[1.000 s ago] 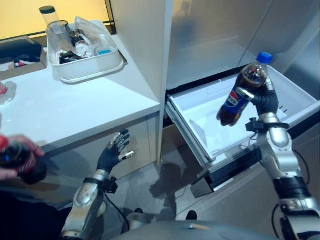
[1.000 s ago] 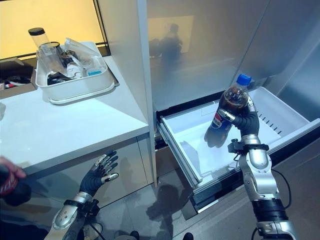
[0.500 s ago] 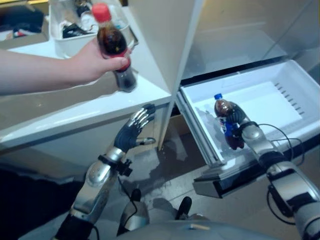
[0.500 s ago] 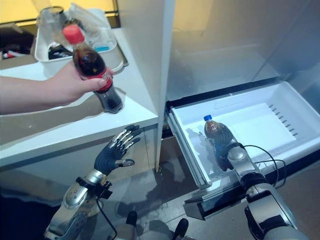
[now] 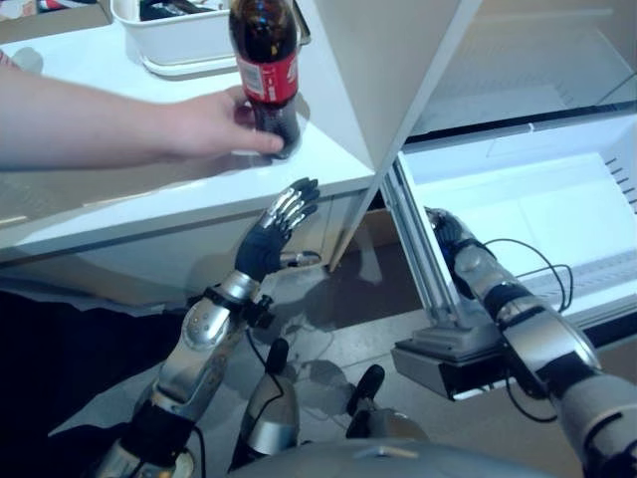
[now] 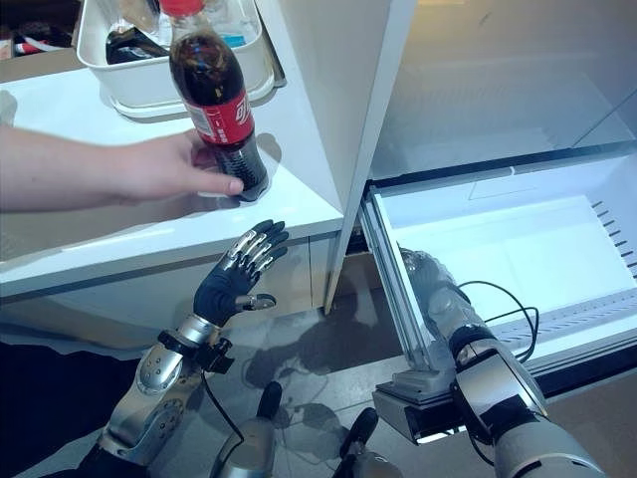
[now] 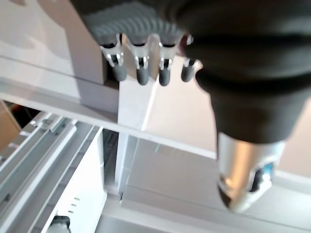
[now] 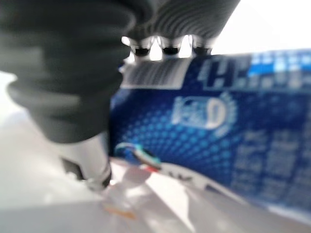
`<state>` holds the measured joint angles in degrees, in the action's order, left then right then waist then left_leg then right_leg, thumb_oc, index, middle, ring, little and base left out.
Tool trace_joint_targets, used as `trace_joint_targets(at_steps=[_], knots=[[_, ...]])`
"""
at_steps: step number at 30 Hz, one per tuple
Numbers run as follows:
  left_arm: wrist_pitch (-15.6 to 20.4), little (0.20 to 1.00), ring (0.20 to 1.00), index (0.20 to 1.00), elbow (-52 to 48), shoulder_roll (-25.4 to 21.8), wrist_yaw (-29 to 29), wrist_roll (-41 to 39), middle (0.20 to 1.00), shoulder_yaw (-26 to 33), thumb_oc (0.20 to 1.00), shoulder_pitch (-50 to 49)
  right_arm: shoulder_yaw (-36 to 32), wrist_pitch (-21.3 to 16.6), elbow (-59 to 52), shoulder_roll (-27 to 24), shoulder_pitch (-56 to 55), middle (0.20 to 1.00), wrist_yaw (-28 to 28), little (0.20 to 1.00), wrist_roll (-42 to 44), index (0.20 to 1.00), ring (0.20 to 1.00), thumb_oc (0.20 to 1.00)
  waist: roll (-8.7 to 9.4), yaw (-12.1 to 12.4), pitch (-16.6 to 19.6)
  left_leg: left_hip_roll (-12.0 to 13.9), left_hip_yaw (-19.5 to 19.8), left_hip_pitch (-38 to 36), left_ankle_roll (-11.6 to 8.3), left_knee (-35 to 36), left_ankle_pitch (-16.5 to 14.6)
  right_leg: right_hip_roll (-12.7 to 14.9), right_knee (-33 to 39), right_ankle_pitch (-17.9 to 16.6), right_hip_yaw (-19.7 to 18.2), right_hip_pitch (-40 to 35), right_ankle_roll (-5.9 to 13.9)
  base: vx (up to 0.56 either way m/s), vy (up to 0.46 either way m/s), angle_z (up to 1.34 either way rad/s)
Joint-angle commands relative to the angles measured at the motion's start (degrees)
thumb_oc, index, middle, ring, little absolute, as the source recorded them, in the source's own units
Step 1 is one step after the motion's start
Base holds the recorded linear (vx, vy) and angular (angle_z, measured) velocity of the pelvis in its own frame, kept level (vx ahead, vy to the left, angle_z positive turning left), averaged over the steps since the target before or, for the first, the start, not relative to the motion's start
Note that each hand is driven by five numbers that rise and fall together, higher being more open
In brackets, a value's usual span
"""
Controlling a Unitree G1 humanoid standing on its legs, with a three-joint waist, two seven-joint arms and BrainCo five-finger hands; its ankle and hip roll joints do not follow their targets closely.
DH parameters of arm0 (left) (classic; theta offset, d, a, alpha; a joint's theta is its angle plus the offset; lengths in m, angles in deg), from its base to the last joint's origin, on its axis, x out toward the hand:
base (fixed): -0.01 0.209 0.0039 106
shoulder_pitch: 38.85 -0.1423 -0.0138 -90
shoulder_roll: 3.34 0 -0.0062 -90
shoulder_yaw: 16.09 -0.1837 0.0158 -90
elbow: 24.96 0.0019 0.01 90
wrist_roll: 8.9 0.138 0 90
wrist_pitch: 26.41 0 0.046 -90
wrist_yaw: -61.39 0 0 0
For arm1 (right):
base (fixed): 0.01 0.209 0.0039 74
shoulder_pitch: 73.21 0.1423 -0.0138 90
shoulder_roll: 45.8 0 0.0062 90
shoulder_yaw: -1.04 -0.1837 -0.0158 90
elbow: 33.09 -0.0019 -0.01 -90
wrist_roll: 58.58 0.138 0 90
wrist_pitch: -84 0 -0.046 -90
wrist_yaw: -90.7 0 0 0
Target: Take the drinks into the refrigerator
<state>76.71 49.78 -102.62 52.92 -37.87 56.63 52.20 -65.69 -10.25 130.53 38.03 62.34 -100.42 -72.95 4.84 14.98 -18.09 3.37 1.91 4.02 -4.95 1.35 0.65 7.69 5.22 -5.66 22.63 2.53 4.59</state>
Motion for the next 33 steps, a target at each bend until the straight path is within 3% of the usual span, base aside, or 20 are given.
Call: trace_joint_targets(at_steps=[1, 5, 7, 9, 11, 12, 16, 17, 27, 33], knots=[[3.48, 1.000, 1.000, 1.000, -8.26, 1.00, 1.73, 0.69, 1.000, -1.41, 1.000, 1.10, 5.21, -0.15, 1.23, 10.20, -1.16, 1.000, 2.84, 1.000, -2.03, 1.000, 1.000, 1.000, -2.71, 2.31, -0.84, -5.55, -0.62, 1.40, 5.62, 3.20, 0.43, 0.72, -4.95, 0.76, -0.72, 1.80, 1.71, 0.00, 0.000, 0.00], [3.76, 1.000, 1.000, 1.000, -6.92, 0.99, 2.48, 1.12, 1.000, -0.69, 1.000, 0.44, 3.50, -1.53, -1.49, 9.55, -2.34, 1.000, 2.23, 1.000, 2.63, 1.000, 1.000, 1.000, -2.64, 1.59, -0.62, -5.48, -0.87, 0.52, 5.62, 3.36, 0.05, 0.74, -4.70, 0.71, -0.98, 1.31, 1.73, 0.00, 0.000, 0.00], [3.93, 1.000, 1.000, 1.000, -5.90, 0.49, 3.18, 2.54, 1.000, 0.83, 1.000, -0.36, 0.36, -3.50, -9.82, 7.24, -5.22, 1.000, 0.72, 1.000, 9.90, 1.000, 1.000, 1.000, -2.30, 0.52, -0.57, -5.23, -1.50, -0.61, 5.59, 3.34, -0.68, 0.48, -4.91, 0.94, -1.79, 0.98, 1.76, 0.00, 0.000, 0.00], [3.77, 1.000, 1.000, 1.000, -3.59, -0.91, 3.36, 5.55, 1.000, 3.46, 1.000, -2.64, -4.61, -5.30, -30.45, 1.07, -13.53, 1.000, 0.09, 1.000, 15.95, 1.000, 1.000, 1.000, -1.24, -1.65, -0.05, -5.16, -2.55, -1.73, 5.73, 3.44, -0.82, 0.31, -5.08, 0.83, -3.09, 0.80, 1.80, -0.01, -0.001, -0.04], [3.78, 1.000, 1.000, 1.000, -3.58, -0.92, 3.36, 5.56, 1.000, 3.43, 1.000, -2.65, -4.64, -5.25, -30.52, 1.05, -13.60, 1.000, 0.10, 1.000, 15.94, 1.000, 1.000, 1.000, -1.22, -1.64, 0.05, -5.18, -2.53, -1.64, 5.74, 3.45, -0.78, 0.32, -5.07, 0.80, -3.08, 0.89, 1.80, 0.02, -0.018, -0.20], [3.73, 1.000, 1.000, 1.000, -0.55, -1.64, 2.22, 6.04, 1.000, 5.04, 1.000, -4.79, -13.31, -7.57, -45.66, -4.00, -23.23, 1.000, -0.67, 1.000, 17.93, 1.000, 1.000, 1.000, -0.68, -3.66, 0.77, -4.88, -3.26, -3.12, 5.82, 3.29, -1.70, 0.03, -5.27, 1.26, -3.82, -0.18, 1.82, 0.02, -0.029, -0.17], [3.34, 1.000, 1.000, 1.000, 2.27, -1.60, 0.93, 6.04, 1.000, 5.66, 1.000, -6.06, -20.99, -8.84, -53.84, -5.91, -29.08, 1.000, -1.56, 1.000, 18.68, 1.000, 1.000, 1.000, -0.35, -4.85, 1.91, -4.90, -3.73, -4.11, 5.95, 3.41, -1.77, 0.01, -5.02, 1.18, -4.29, -0.86, 1.76, 0.02, -0.038, -0.09], [2.89, 1.000, 1.000, 1.000, 2.90, -1.72, 0.23, 7.13, 1.000, 7.15, 1.000, -7.19, -25.97, -10.02, -59.41, -6.92, -32.67, 1.000, -1.33, 1.000, 19.97, 1.000, 1.000, 1.000, -0.09, -6.06, 2.71, -4.86, -4.19, -4.84, 5.95, 3.51, -2.11, -0.22, -4.82, 1.32, -4.73, -1.32, 1.74, 0.03, -0.049, -0.18], [2.19, 1.000, 1.000, 1.000, 3.13, -1.09, -3.51, 7.50, 1.000, 9.14, 1.000, -8.86, -42.36, -13.64, -73.19, -8.02, -41.46, 1.000, -1.60, 1.000, 24.72, 1.000, 1.000, 1.000, -0.17, -10.51, 6.36, -4.15, -6.78, -8.82, 5.81, 3.65, -4.03, -1.75, -4.11, 2.07, -7.56, -3.87, 1.54, 0.04, -0.030, -0.21], [2.03, 1.000, 1.000, 1.000, 3.34, -0.38, -4.82, 7.36, 1.000, 8.81, 1.000, -8.48, -48.94, -14.95, -72.32, -8.74, -44.55, 1.000, -3.08, 1.000, 27.60, 1.000, 1.000, 1.000, -0.46, -12.60, 7.60, -3.91, -7.99, -10.23, 5.64, 3.65, -4.89, -2.43, -4.06, 2.31, -8.74, -4.79, 1.61, 0.03, -0.015, -0.16]])
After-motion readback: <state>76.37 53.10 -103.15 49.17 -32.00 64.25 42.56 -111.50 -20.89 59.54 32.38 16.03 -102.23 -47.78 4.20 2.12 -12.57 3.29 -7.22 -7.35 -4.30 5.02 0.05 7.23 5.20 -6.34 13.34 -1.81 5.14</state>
